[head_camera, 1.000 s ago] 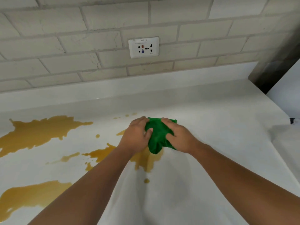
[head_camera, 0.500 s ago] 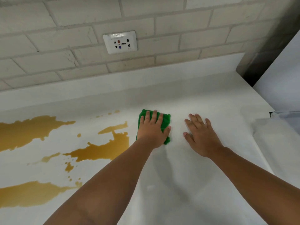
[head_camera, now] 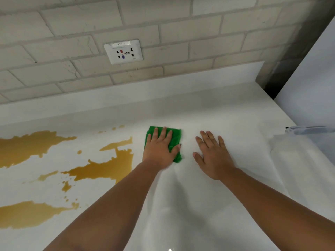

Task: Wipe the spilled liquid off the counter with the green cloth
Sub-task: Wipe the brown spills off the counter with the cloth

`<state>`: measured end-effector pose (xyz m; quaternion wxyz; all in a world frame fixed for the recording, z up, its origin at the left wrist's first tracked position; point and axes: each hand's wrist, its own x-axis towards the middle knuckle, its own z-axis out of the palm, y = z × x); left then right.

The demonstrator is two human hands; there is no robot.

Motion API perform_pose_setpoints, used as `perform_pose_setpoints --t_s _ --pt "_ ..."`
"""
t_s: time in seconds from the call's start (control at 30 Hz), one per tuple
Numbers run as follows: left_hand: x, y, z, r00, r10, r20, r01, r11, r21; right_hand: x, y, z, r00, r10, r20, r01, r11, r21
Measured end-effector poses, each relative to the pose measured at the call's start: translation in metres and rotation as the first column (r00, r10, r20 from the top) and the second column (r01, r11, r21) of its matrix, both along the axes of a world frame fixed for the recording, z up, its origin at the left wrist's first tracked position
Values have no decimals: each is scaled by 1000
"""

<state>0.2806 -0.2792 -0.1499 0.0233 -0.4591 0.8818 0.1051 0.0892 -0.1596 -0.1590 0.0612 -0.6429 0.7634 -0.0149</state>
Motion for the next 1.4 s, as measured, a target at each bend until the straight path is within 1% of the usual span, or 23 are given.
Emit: perform_pose_setpoints --t_s 0.1,0.17,0.2,0.27,0.33,0.4,0.47,0.53,0.6,0.67,0.73,0.8,0.87,0.93,1.0,1.07,1.17,1.23,1.3,1.4 --pt "39 25 -3 965 -240 -105 241 971 -4 6 -7 8 998 -55 32 55 998 -12" --pt "77 29 -6 945 -279 -169 286 958 18 16 -15 16 997 -53 61 56 997 -45" --pt "92 24 -6 952 -244 -186 254 967 32 22 -19 20 998 -17 68 22 998 -63" --pt "103 11 -3 975 -112 -190 127 990 66 38 -23 22 993 77 89 -69 993 -94" --pt "91 6 0 985 20 -171 -7 997 72 53 -23 21 982 148 115 -136 985 -107" --pt "72 13 2 984 102 -149 -92 993 69 63 -22 17 972 183 147 -169 980 -105" --pt "64 34 1 986 83 -147 -77 996 44 68 -22 12 961 227 158 -215 973 -88" --pt "74 61 0 989 -10 -151 16 999 41 69 -19 6 945 274 178 -265 962 -70" --pt "96 86 -2 982 -98 -163 107 993 46 69 -13 1 937 304 172 -295 953 -73" --pt "124 97 -3 979 -134 -156 143 989 42 69 -8 -3 939 318 132 -312 948 -68" --pt "146 94 -2 985 -119 -127 125 991 44 69 -7 -5 942 318 107 -313 948 -58" --pt "147 86 -1 995 -36 -93 39 999 27 70 -7 -5 946 307 101 -302 951 -63" --pt "129 80 0 996 78 -38 -78 997 0 71 -7 -5 947 301 111 -294 953 -76" --pt "104 78 -1 989 147 -17 -147 989 -28 71 -7 -4 947 296 124 -286 954 -92" --pt "88 84 0 991 131 -1 -131 991 -39 71 -7 -4 946 295 137 -282 953 -106" --pt "86 98 0 999 41 -10 -41 999 -27 70 -7 -4 941 302 155 -287 951 -112" --pt "112 132 -2 990 -108 -87 106 994 -19 70 -7 -4 943 298 149 -286 953 -101" --pt "143 145 -4 980 -160 -115 160 987 -17 71 -6 -3 946 295 132 -285 954 -91" --pt "174 144 -2 984 -153 -92 151 988 -22 72 -5 -3 950 291 112 -285 956 -71" --pt "189 120 2 1000 -18 -19 17 999 -40 73 -4 -3 954 290 81 -288 957 -35"
